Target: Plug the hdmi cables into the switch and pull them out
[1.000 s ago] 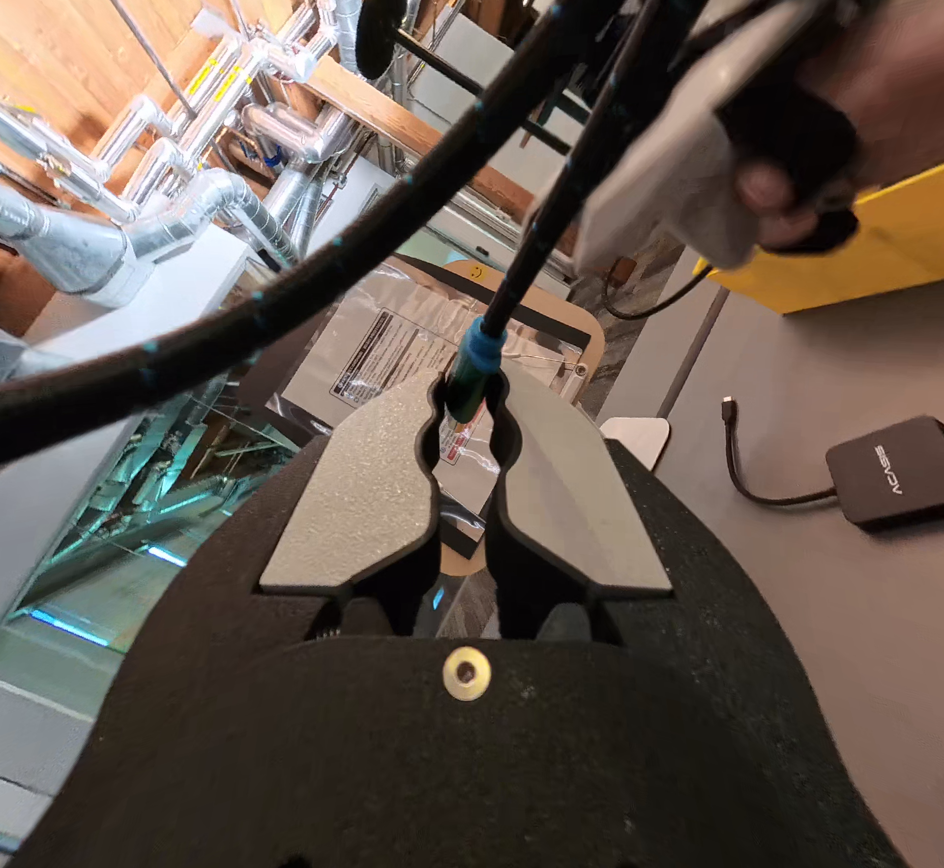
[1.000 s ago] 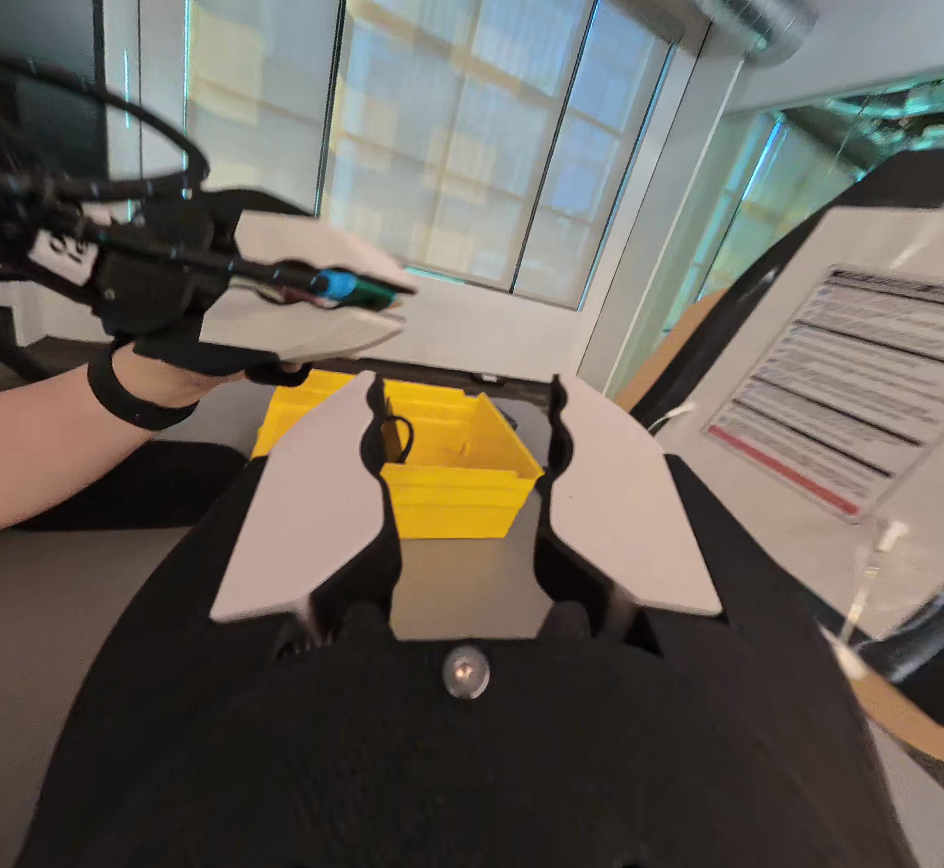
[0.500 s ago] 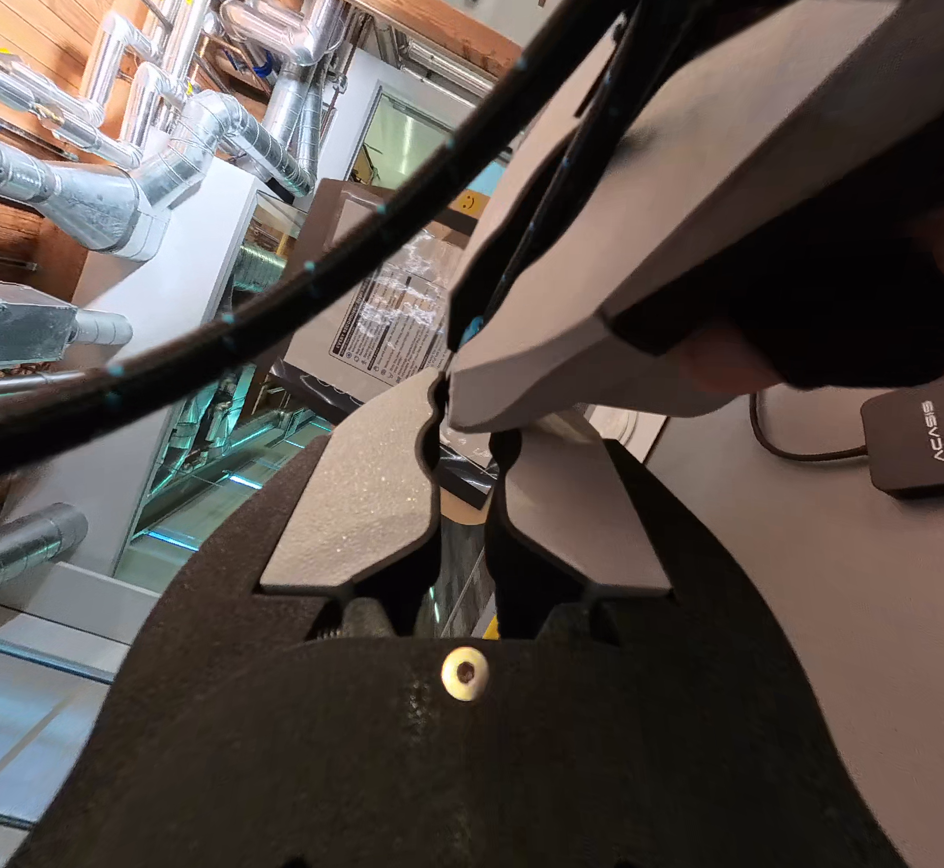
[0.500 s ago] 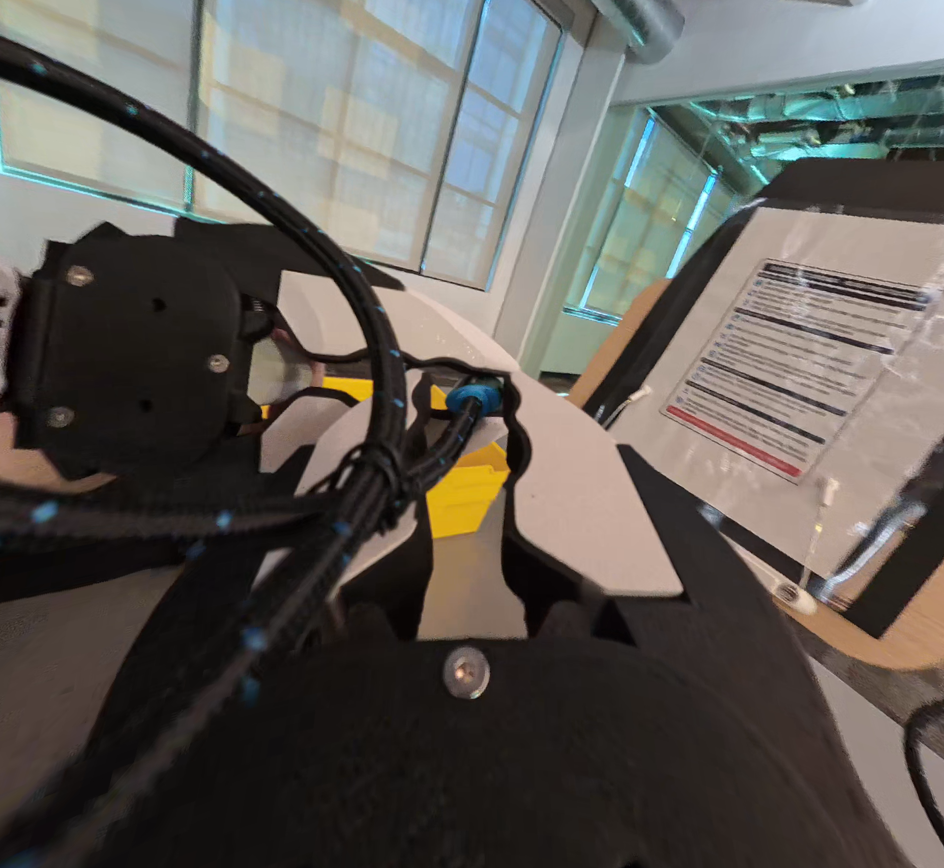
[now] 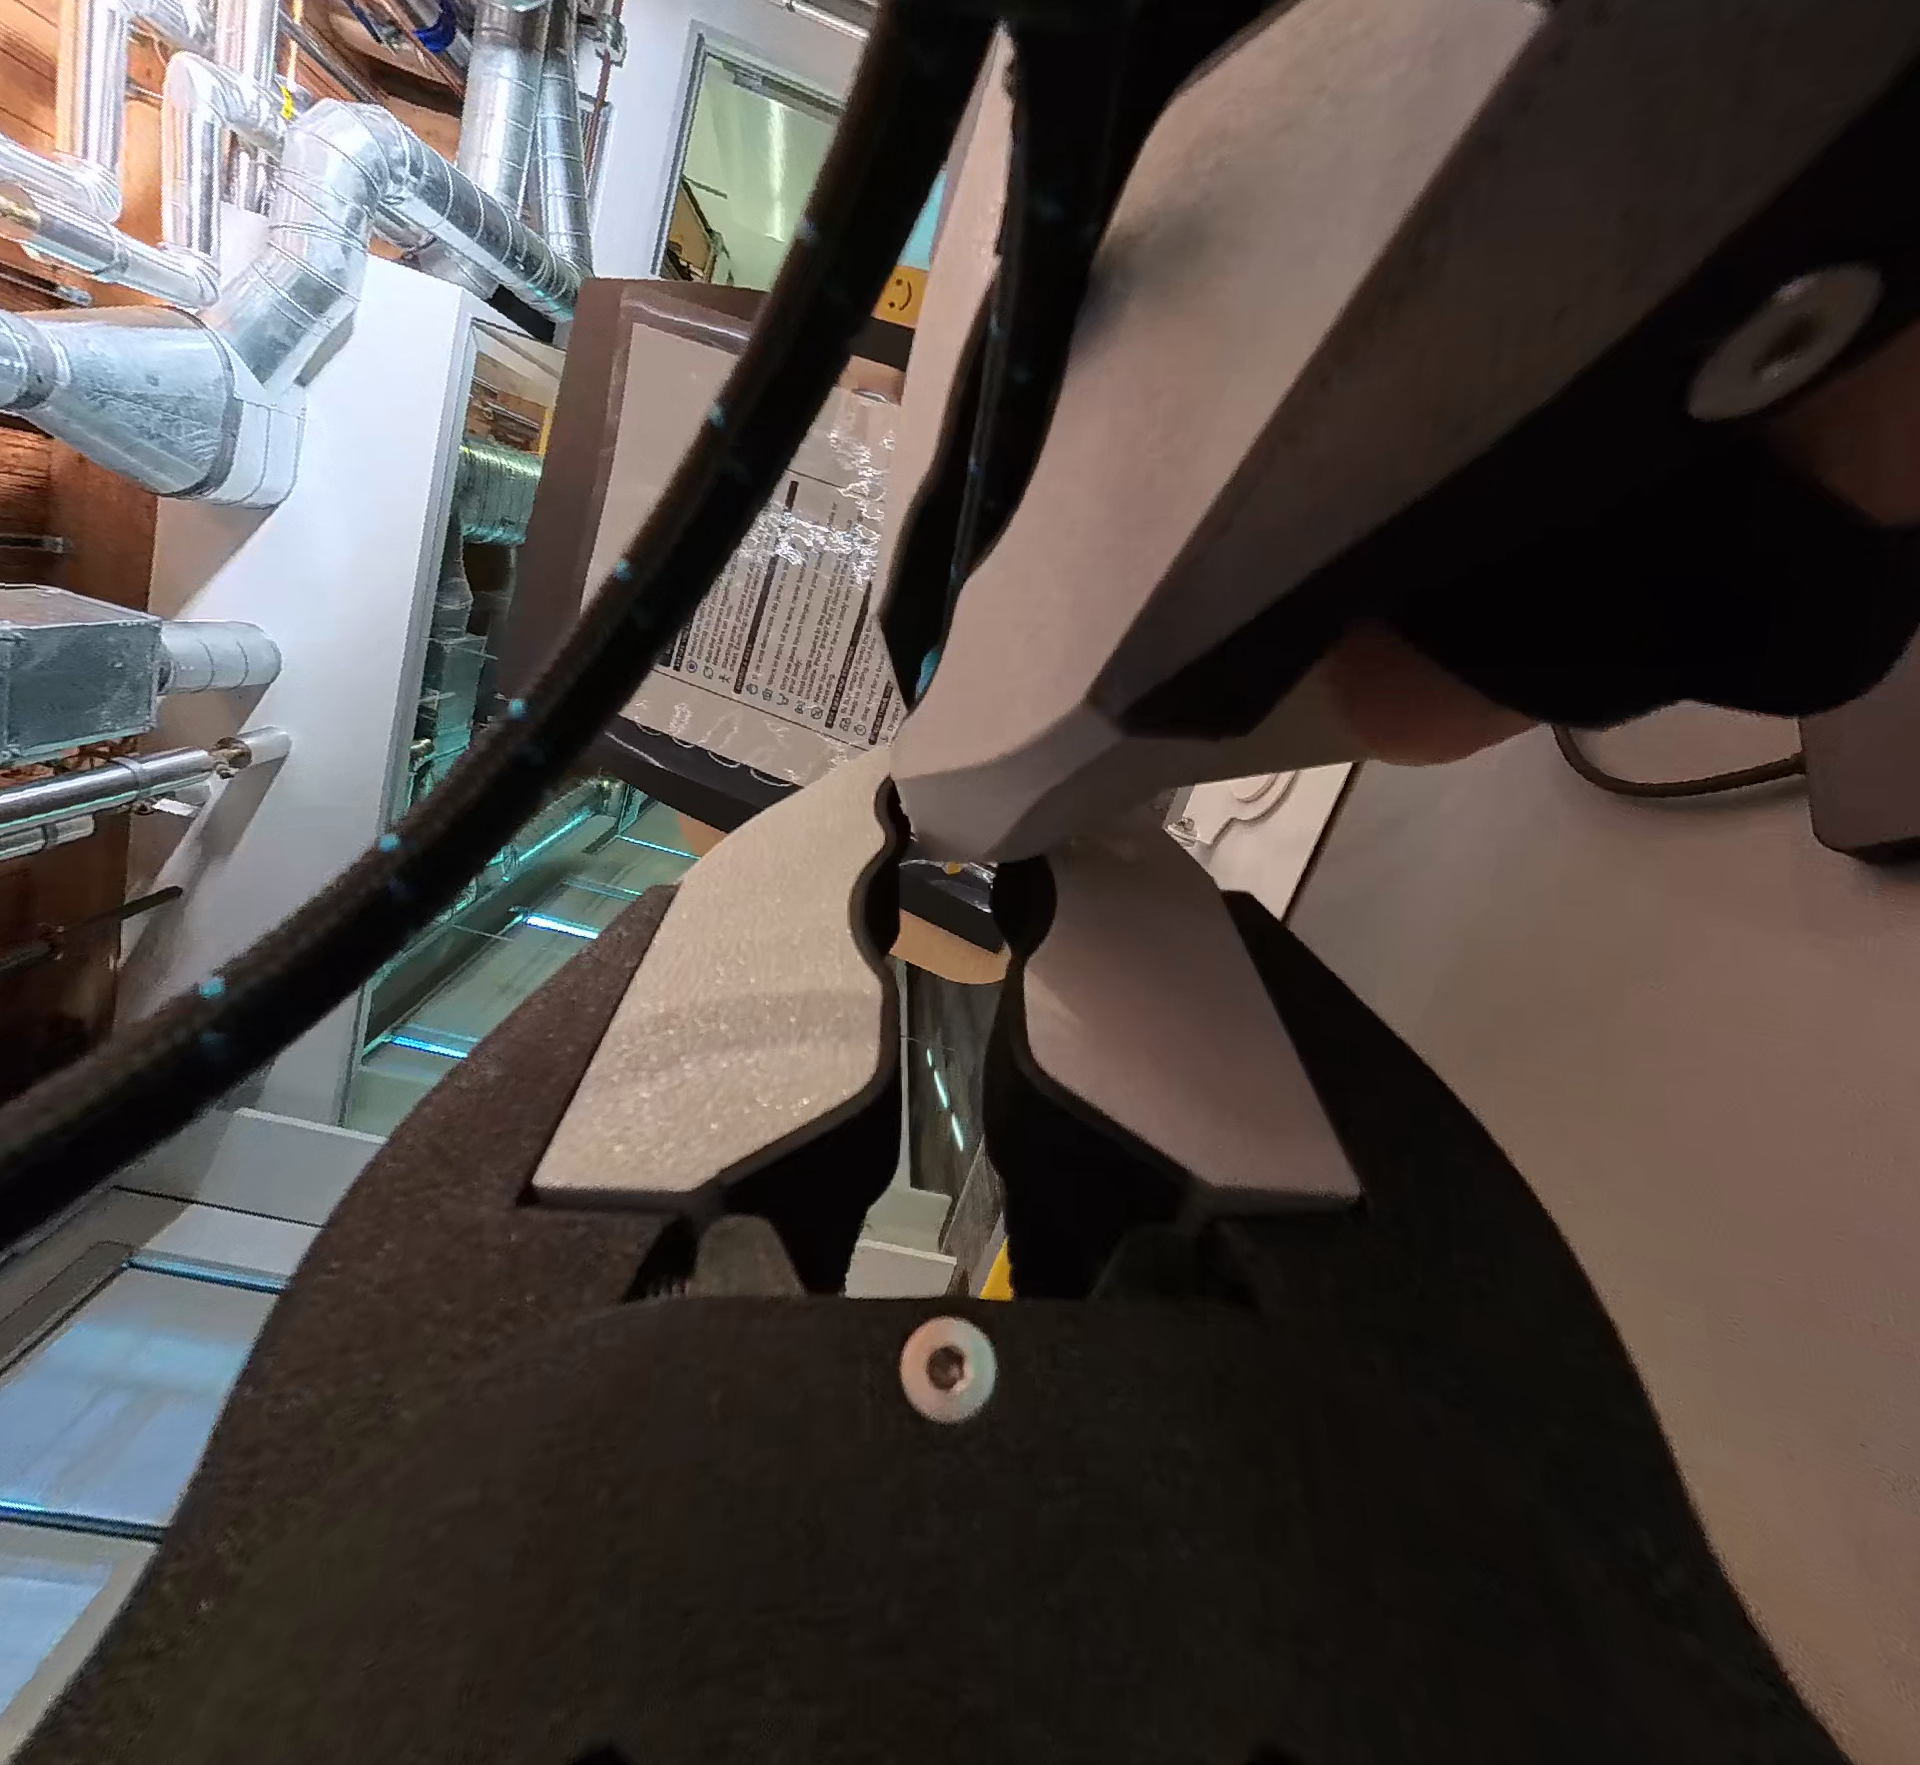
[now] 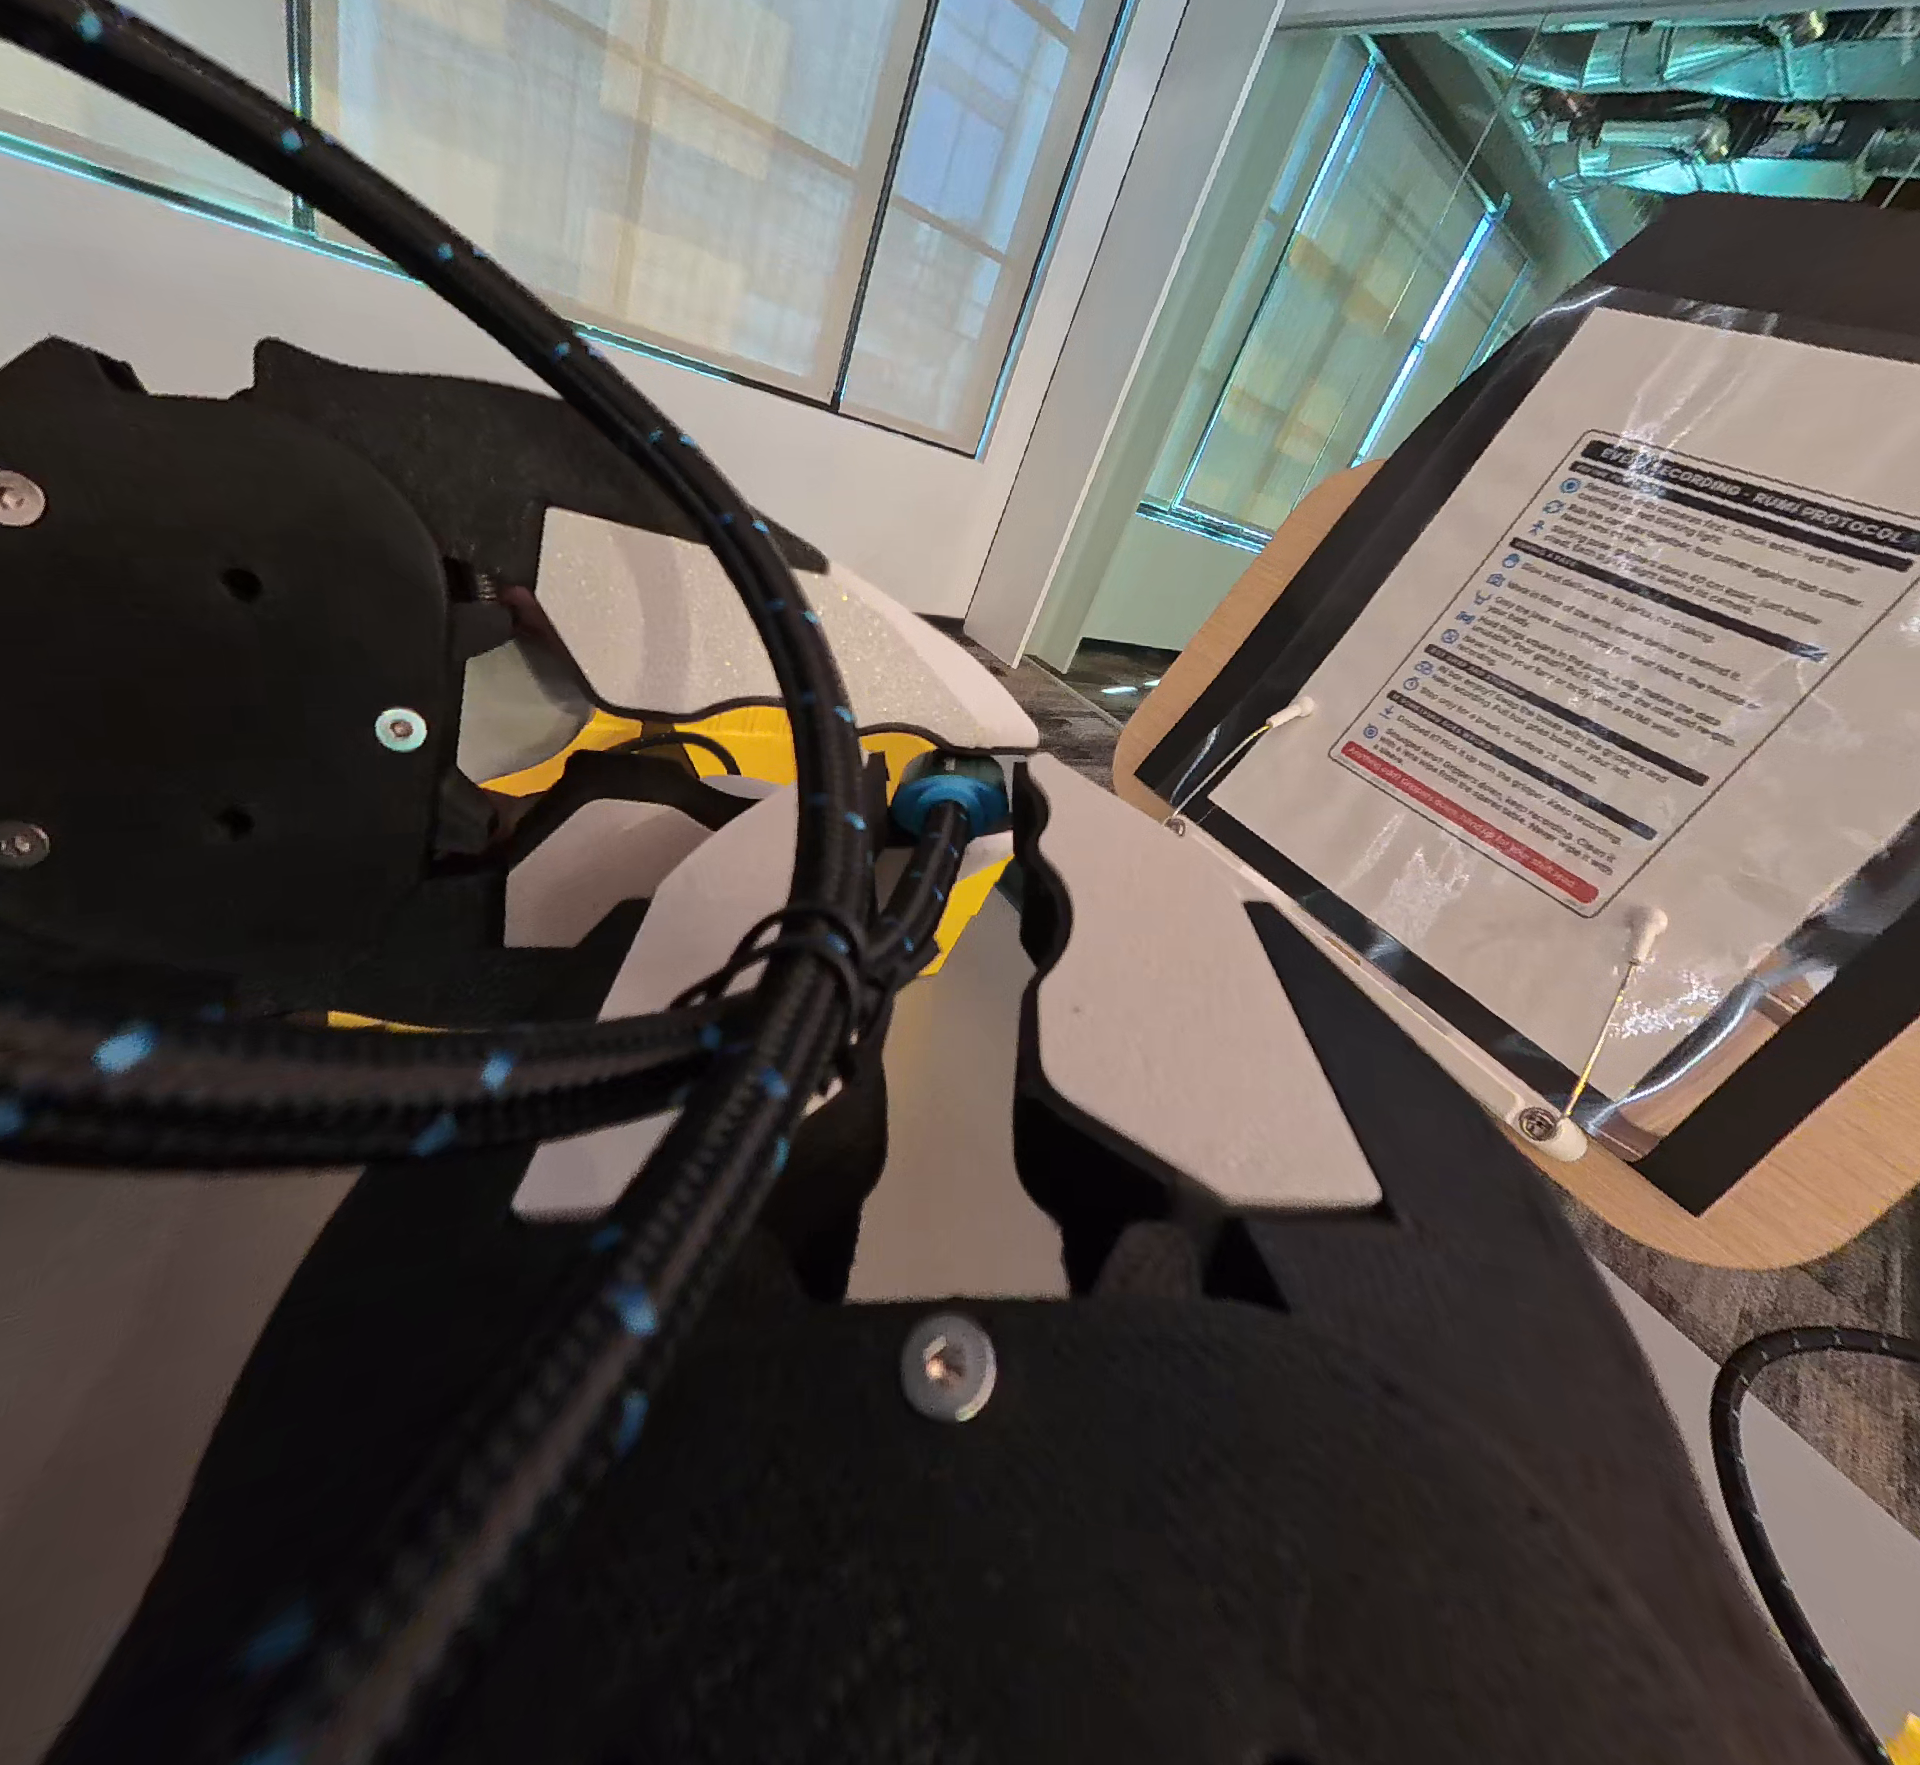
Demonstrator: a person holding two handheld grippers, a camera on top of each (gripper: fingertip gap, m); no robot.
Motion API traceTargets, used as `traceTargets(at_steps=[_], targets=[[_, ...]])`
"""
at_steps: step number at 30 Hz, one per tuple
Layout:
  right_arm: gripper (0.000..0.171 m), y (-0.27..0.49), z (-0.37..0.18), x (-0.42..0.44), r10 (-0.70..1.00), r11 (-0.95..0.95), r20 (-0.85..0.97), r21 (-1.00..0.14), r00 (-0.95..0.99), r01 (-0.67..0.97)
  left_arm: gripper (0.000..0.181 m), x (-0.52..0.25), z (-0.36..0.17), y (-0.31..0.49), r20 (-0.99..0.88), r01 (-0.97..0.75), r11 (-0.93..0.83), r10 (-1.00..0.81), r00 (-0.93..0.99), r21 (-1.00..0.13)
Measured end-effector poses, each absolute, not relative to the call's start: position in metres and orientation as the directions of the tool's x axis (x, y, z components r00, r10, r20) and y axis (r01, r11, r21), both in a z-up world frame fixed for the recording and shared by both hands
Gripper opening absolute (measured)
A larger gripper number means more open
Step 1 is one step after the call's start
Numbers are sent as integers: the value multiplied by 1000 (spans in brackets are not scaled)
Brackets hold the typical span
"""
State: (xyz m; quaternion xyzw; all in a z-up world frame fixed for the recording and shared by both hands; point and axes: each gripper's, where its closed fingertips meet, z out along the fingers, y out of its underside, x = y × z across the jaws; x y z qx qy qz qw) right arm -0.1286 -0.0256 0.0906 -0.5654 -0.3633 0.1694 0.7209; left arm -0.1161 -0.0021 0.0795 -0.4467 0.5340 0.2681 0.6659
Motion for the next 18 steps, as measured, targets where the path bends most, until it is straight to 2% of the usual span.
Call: traceTargets(at_steps=[4, 5, 7, 10, 12, 15, 18], targets=[[21, -24, 87, -129, 657, 289, 337, -939, 674, 188, 12, -117, 76, -1, -956, -845, 446, -124, 267, -294], [26, -24, 86, -129, 659, 283, 337, -939, 672, 193, 12, -117, 76, 0, -957, -848, 444, -123, 261, -288], [20, -23, 86, -129, 659, 289, 349, -935, 666, 204, 12, -116, 76, 0, -957, -848, 445, -119, 264, -289], [20, -26, 89, -127, 683, 292, 348, -936, 643, 196, 13, -115, 77, -3, -950, -830, 463, -138, 279, -311], [20, -28, 94, -124, 721, 267, 297, -953, 627, 145, 12, -119, 81, -4, -945, -822, 466, -144, 294, -326], [21, -32, 99, -121, 816, 179, 176, -983, 551, 48, 21, -126, 89, -5, -936, -804, 480, -143, 322, -351], [21, -36, 101, -121, 881, 85, 60, -996, 470, -33, 20, -122, 90, -12, -947, -788, 528, -129, 295, -317]])
